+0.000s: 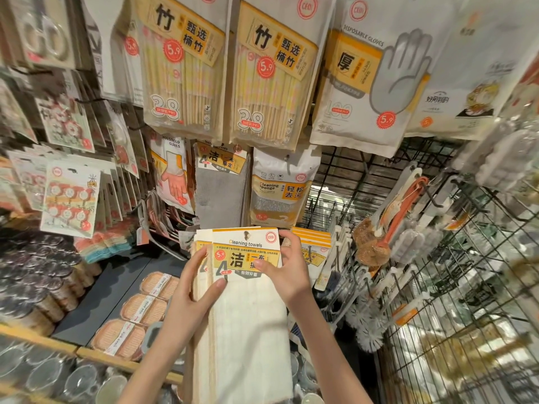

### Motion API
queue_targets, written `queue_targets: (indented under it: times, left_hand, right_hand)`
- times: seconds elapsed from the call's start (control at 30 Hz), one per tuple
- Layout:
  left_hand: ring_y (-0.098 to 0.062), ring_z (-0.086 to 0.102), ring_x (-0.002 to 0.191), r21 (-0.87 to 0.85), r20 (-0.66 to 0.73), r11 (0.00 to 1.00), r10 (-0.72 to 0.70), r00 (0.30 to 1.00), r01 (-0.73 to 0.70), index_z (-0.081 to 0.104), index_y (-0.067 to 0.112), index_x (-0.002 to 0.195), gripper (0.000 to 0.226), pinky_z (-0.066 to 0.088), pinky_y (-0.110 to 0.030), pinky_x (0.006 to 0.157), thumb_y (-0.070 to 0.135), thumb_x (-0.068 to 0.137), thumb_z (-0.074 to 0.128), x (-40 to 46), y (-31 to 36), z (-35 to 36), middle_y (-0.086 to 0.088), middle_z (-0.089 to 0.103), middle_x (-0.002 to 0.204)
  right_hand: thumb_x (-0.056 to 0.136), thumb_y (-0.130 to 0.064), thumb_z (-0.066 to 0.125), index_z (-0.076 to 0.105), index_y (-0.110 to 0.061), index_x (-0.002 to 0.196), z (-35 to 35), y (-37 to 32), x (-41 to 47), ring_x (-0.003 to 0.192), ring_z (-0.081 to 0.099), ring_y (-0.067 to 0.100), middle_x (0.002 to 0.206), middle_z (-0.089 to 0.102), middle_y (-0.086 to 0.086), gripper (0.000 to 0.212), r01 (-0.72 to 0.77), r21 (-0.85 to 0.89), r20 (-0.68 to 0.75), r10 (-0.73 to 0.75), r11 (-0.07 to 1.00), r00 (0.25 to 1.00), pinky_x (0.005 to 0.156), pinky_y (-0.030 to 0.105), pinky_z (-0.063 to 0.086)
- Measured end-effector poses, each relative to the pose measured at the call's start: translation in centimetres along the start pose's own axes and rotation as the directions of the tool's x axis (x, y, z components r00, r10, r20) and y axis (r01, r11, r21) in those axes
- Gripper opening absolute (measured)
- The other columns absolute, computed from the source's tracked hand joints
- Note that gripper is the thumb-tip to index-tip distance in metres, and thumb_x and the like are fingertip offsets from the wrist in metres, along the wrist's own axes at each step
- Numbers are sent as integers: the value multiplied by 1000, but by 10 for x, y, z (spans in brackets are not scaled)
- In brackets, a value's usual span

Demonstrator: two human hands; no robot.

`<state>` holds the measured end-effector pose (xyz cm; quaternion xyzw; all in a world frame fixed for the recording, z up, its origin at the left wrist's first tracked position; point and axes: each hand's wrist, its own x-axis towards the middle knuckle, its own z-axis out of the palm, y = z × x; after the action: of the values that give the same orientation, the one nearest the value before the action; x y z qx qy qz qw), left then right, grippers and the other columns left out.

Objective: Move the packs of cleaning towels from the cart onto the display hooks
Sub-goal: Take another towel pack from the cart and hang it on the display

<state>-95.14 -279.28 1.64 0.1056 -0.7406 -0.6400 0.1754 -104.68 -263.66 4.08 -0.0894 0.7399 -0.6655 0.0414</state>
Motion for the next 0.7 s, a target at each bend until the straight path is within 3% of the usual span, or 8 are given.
queue_targets:
  times: [0.13, 0.27, 0.43, 0.57, 0.7]
  left_hand:
    - [18, 46, 113, 6, -28, 1000, -8, 1000, 9, 41, 64, 115, 55, 40, -23, 90, 37, 75, 68, -2, 0, 3, 45, 50, 116]
    - [19, 46, 112, -16, -57, 1000, -18, 998, 17, 43, 67, 112, 55, 41, -27, 91, 34, 77, 69, -2, -1, 6, 46, 50, 115]
    - [20, 46, 111, -42, -83, 999, -20, 996, 16, 46, 60, 116, 53, 41, -20, 87, 36, 76, 70, -4, -1, 10, 43, 52, 117]
    - [2, 51, 118, -34, -95, 999, -35, 995, 32, 47, 51, 123, 57, 43, -32, 95, 29, 78, 73, -3, -6, 14, 27, 54, 126]
    - [17, 50, 109, -35, -109, 999, -26, 994, 23, 47, 54, 121, 56, 42, -19, 85, 34, 75, 71, 0, -8, 15, 43, 51, 116]
  right_hand:
    - [75, 5, 72, 44, -49, 111, -3, 1, -2, 96, 66, 10, 107, 66, -1, 70, 58, -1, 36, -58, 998, 998, 83, 28, 55]
    - [78, 8, 67, 50, -40, 111, -5, 3, -4, 99, 62, 0, 111, 61, -12, 60, 86, 2, 93, -86, 996, 992, 83, 19, 52]
    - [83, 7, 63, 53, -29, 121, -16, 7, -8, 110, 55, -7, 126, 53, -16, 53, 105, 7, 187, -105, 994, 977, 87, 9, 44]
    - [84, 8, 61, 52, -25, 124, -24, 15, -10, 117, 54, 3, 129, 53, -11, 53, 94, 32, 184, -98, 995, 978, 96, 23, 46]
    - [83, 13, 58, 50, -10, 127, -39, 27, -7, 119, 53, 12, 131, 53, 3, 51, 48, 61, 112, -54, 997, 992, 103, 34, 44]
